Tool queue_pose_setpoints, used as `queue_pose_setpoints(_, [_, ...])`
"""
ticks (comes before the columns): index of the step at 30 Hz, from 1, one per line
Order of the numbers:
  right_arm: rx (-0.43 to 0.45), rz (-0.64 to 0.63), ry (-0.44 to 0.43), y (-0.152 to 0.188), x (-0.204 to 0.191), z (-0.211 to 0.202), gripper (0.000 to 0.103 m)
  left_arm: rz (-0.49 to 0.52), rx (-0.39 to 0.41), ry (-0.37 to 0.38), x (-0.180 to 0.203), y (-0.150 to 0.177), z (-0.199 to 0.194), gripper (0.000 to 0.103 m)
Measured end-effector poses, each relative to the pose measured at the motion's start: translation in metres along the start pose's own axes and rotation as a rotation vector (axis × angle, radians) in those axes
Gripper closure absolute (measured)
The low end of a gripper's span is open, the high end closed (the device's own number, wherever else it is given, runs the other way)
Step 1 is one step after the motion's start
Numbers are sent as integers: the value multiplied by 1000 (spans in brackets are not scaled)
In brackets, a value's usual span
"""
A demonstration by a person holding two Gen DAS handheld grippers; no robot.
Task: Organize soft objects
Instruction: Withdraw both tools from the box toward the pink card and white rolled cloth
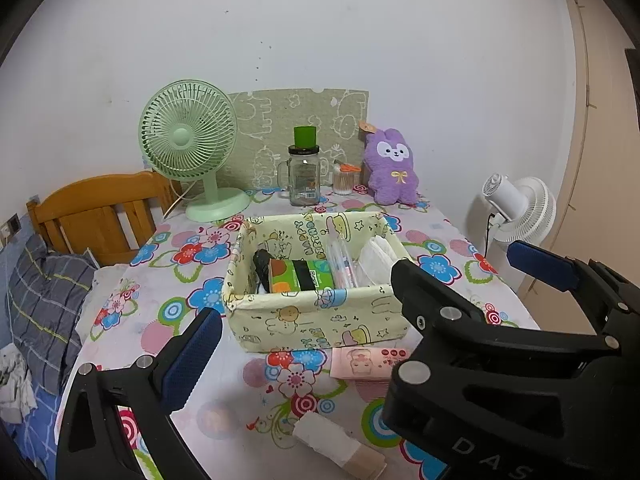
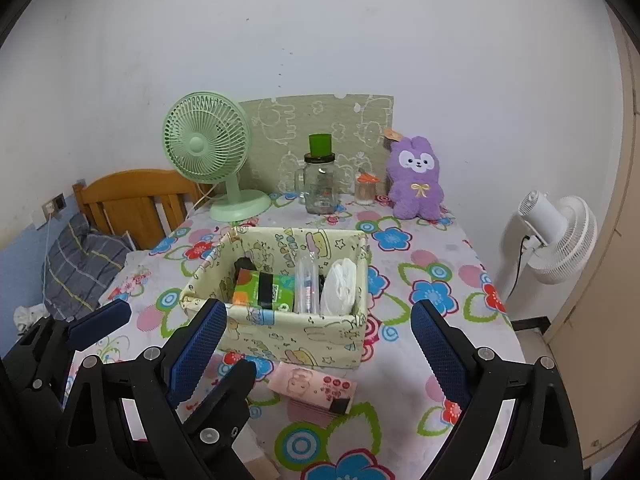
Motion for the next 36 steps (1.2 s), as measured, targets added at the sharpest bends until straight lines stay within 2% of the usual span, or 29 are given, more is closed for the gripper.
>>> queue_pose_setpoints(11, [-3, 12, 21, 16, 5, -5, 8, -34, -1, -15, 2, 17, -2, 0])
queue_pose_setpoints(19, [-13, 17, 21, 32, 9, -1, 8, -45, -26, 5, 9, 33, 5, 0])
queue_pose_setpoints(31, [-41, 29, 26, 55, 20, 13, 8, -66, -59, -6, 14, 54, 21, 0])
queue_pose_setpoints(36, [-64, 24, 11, 70, 19, 24, 8, -88, -81, -33, 11, 71, 31, 0])
Point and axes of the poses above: each gripper's, at about its wrist camera, not at the fingertips, and z roughly the way its jaws point, x to its right, y to its underside, the point moved 10 cm from there along z, roughly the way its jaws point, and after that the axes turned 7 degrees about -x, right-handed, at the moved point
